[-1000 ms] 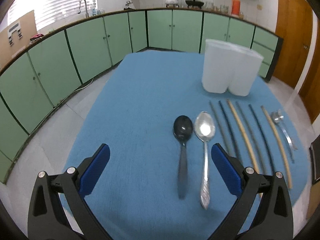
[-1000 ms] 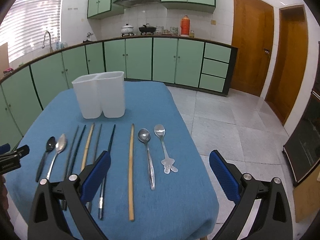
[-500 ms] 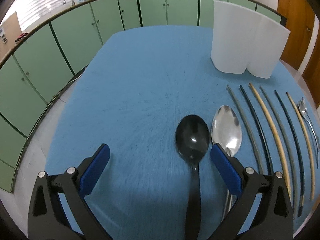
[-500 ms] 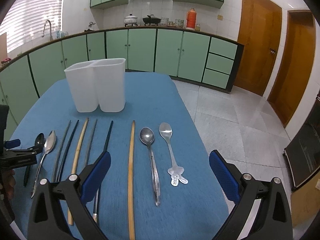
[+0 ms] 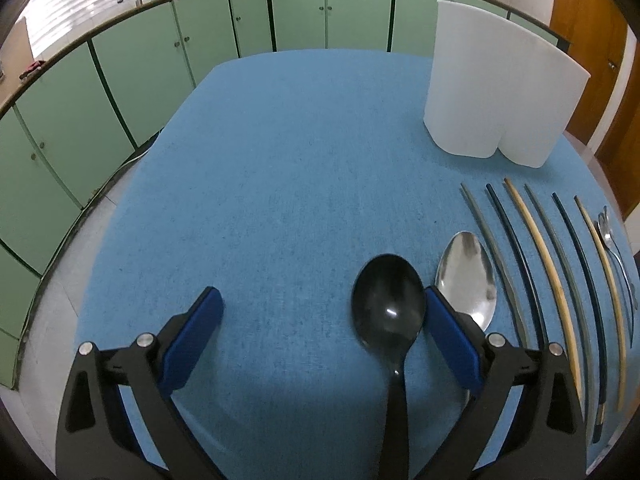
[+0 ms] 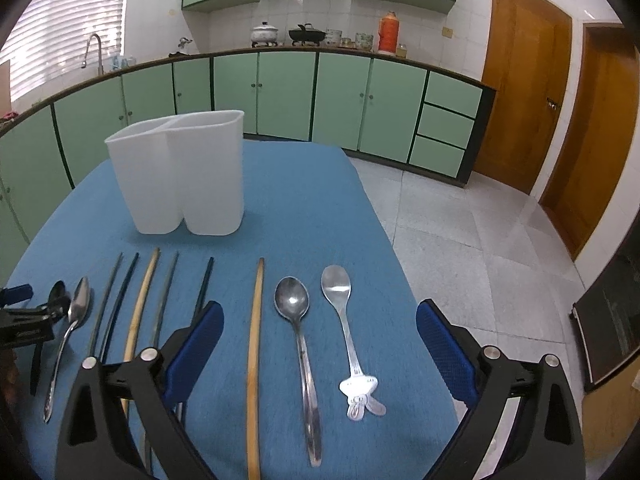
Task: Organize utensils
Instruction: 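Close the left tool on the black plastic spoon while the right tool grasps a silver spoon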
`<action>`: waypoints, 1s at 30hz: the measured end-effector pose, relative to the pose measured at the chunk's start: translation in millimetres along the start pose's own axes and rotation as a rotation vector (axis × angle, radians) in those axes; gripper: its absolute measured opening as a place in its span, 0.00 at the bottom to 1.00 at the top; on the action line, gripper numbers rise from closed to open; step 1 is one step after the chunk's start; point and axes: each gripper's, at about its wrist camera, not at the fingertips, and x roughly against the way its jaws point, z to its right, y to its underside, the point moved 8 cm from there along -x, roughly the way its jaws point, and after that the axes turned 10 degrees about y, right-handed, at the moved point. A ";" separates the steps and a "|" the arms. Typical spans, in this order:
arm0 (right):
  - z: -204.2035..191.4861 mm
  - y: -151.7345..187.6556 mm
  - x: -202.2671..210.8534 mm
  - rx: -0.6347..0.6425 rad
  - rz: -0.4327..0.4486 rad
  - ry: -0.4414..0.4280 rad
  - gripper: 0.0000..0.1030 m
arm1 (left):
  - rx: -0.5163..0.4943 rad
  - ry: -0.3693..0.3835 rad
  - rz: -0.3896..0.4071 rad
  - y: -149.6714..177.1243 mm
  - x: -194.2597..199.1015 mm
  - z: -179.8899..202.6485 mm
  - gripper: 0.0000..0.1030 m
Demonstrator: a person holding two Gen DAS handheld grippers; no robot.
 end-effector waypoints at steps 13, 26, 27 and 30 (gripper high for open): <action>-4.6 -3.8 -24.7 0.019 -0.017 -0.009 0.84 | -0.009 0.011 0.015 -11.2 -5.7 11.9 0.76; 8.1 -5.6 -78.9 0.039 -0.125 -0.036 0.54 | -0.034 0.059 0.038 -15.7 -7.5 20.9 0.52; 6.3 -3.4 -82.9 0.044 -0.138 -0.045 0.52 | -0.035 0.062 0.040 -16.5 -8.1 21.5 0.50; 5.1 1.2 -90.0 0.044 -0.166 -0.049 0.46 | -0.040 0.069 0.043 -18.5 -9.3 21.9 0.44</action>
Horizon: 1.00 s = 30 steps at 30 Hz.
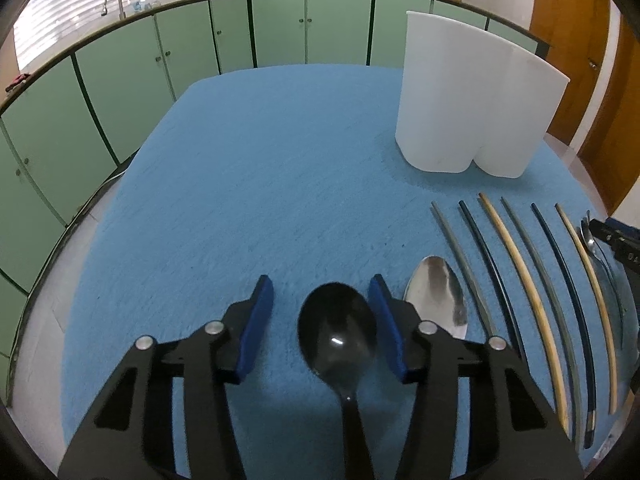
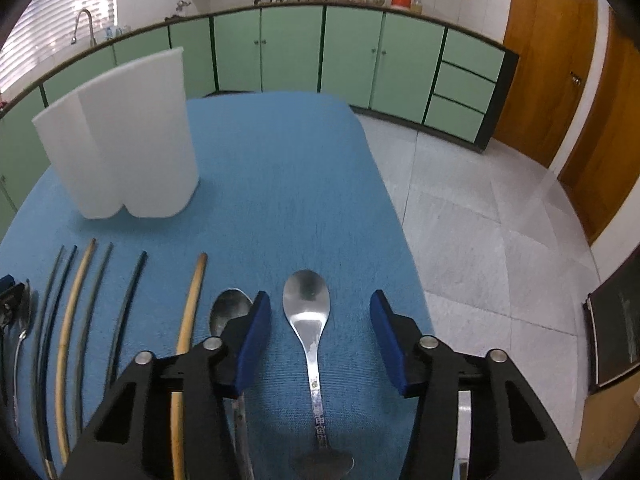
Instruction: Organize utensils
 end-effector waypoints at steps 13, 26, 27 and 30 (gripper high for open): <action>-2.7 -1.3 -6.0 -0.009 -0.022 -0.054 0.26 | 0.005 0.027 0.003 -0.4 -0.5 5.8 0.32; 6.1 1.4 54.0 -0.063 0.122 -0.116 0.25 | 0.009 0.086 0.128 4.4 40.4 10.6 0.32; 6.6 1.2 59.2 -0.066 0.134 -0.122 0.25 | 0.009 0.090 0.142 4.1 45.1 11.4 0.32; 10.5 -1.8 85.5 -0.071 0.191 -0.144 0.25 | 0.003 0.101 0.186 2.4 61.4 15.0 0.32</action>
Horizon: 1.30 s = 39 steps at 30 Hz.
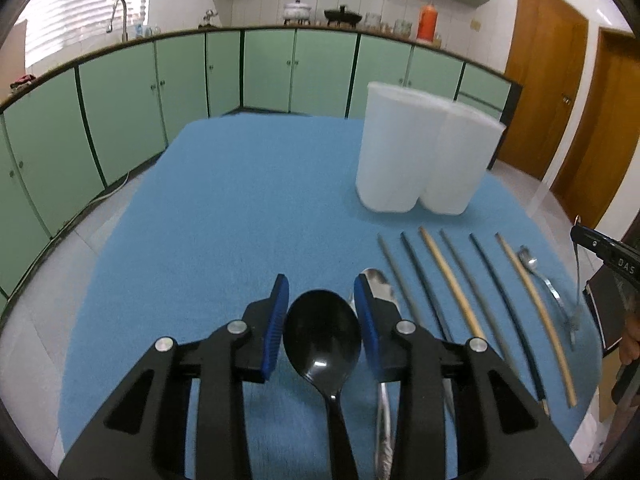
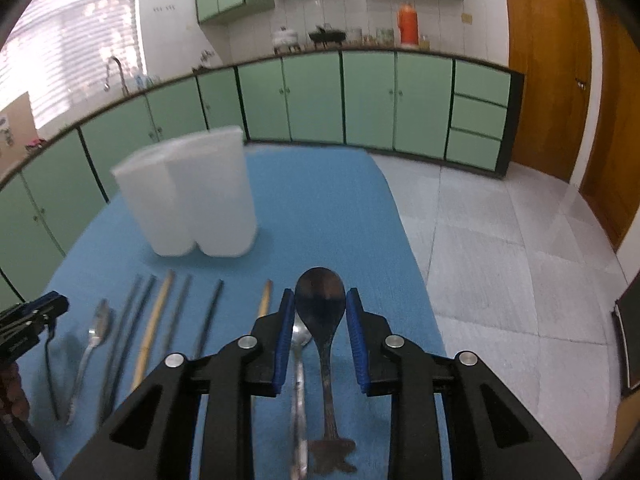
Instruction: Organize utensils
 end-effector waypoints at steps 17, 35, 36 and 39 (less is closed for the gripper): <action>-9.2 -27.6 63.4 -0.009 0.135 -0.069 0.25 | -0.013 0.017 0.181 -27.0 56.0 17.9 0.31; -46.9 -112.5 81.3 0.034 0.260 -0.180 0.25 | -0.115 0.074 0.358 -126.7 74.1 54.0 0.30; -51.2 -123.7 81.5 0.035 0.272 -0.194 0.25 | -0.122 0.080 0.369 -135.3 73.5 57.7 0.30; -61.5 -149.4 78.9 0.041 0.299 -0.213 0.25 | -0.146 0.089 0.415 -166.0 70.0 69.3 0.30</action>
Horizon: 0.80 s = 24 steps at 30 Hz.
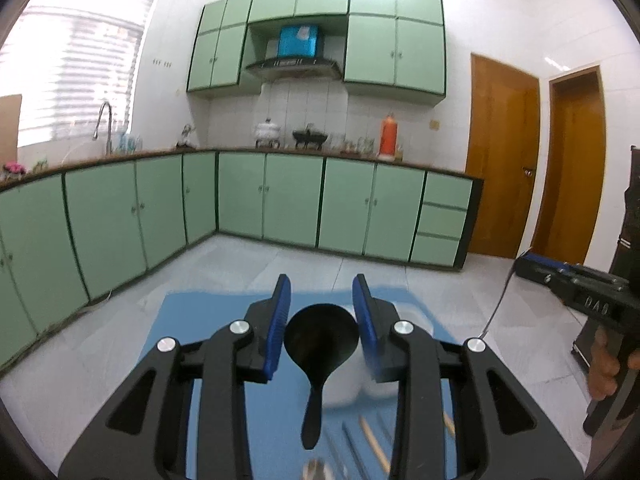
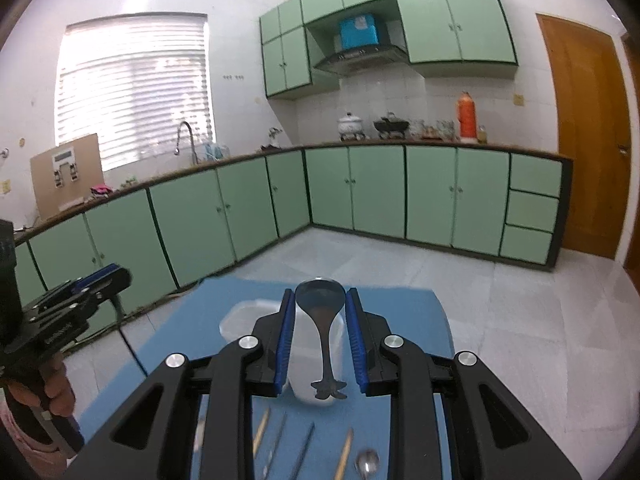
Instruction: Organize utensils
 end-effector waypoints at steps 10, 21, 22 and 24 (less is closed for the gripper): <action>-14.3 -28.2 -70.6 -0.011 -0.018 -0.033 0.25 | 0.010 0.060 0.082 -36.9 -90.8 10.7 0.21; -22.4 24.9 -145.4 -0.015 -0.168 -0.059 0.25 | 0.074 0.069 -0.052 28.6 -152.6 -21.1 0.21; -22.7 27.3 -148.4 -0.017 -0.175 -0.064 0.25 | 0.078 0.071 -0.051 30.4 -150.5 -23.2 0.21; -24.3 33.3 -151.9 -0.009 -0.188 -0.069 0.25 | 0.068 0.070 -0.042 29.8 -143.6 -25.6 0.24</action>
